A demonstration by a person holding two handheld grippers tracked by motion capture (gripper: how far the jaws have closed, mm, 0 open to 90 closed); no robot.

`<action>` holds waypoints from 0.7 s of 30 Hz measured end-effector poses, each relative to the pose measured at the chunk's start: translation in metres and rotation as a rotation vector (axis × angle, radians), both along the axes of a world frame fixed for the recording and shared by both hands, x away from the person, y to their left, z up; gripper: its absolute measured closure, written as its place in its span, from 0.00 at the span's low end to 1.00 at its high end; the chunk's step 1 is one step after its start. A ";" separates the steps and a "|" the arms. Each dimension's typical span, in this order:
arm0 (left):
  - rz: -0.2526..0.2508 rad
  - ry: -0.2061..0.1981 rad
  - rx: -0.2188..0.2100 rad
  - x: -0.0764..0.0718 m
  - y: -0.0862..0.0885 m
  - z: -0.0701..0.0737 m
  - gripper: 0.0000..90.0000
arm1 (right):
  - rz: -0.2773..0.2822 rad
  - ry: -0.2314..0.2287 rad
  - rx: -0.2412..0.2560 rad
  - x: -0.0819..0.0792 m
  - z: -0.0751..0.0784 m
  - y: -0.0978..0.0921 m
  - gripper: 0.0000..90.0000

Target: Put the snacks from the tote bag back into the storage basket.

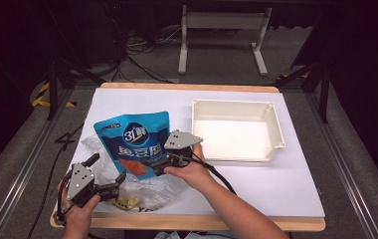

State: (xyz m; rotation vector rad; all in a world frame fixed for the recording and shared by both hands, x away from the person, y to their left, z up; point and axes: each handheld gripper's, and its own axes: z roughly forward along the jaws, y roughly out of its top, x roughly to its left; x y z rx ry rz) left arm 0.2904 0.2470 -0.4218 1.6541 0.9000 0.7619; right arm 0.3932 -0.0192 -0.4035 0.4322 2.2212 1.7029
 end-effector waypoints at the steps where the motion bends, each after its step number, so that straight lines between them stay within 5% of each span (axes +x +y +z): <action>1: 0.000 0.001 -0.001 0.000 0.000 0.000 0.03 | -0.004 0.004 -0.002 0.000 -0.002 0.001 0.09; 21: -0.006 0.005 -0.005 0.001 0.000 0.000 0.03 | 0.014 -0.002 0.023 0.008 -0.018 0.012 0.03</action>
